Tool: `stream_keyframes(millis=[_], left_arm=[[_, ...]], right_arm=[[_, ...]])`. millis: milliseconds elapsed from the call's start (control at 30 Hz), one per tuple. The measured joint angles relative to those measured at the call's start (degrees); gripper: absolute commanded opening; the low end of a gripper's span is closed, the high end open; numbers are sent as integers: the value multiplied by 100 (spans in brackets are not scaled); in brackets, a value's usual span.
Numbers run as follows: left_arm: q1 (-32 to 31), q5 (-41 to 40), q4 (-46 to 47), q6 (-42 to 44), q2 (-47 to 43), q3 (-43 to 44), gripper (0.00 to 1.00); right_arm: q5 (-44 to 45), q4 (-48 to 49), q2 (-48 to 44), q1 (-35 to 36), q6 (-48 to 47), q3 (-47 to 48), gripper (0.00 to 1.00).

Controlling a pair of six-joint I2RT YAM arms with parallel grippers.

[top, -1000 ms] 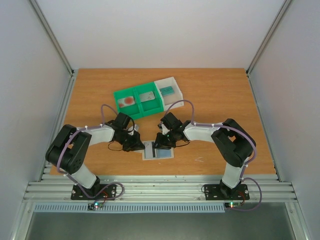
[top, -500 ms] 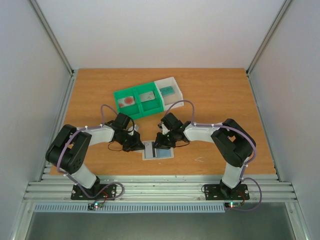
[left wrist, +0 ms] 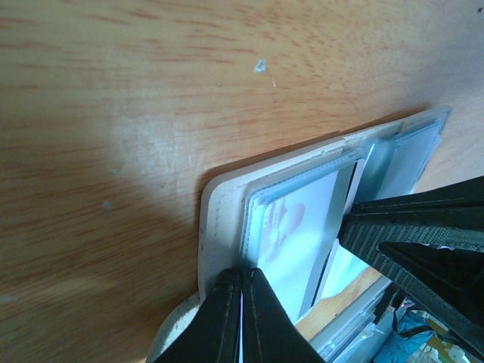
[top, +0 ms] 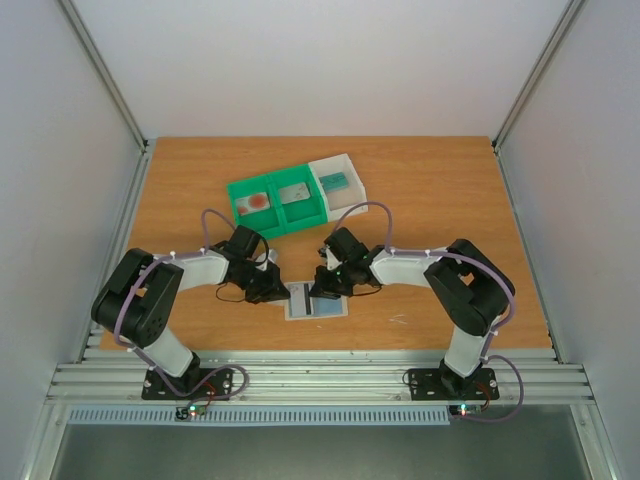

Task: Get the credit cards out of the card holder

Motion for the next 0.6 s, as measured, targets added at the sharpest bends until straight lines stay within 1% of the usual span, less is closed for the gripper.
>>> stream_keyframes(millis=[167,367,500,600], left_arm=[[-11,-2,15,61,2,0,5],[-17,-2,26,63,2,0,5],[-17,2,37,63,2,-2,5],[-17,9,50,61,2,-11,5]], right_arm=[[120,48,-221,-48,-15,-166,1],[37,168,-343,-326,-15,-365,1],[-129,367,-348,-387,33,-472,11],[-271,577,-302,-389,129,-503,14]])
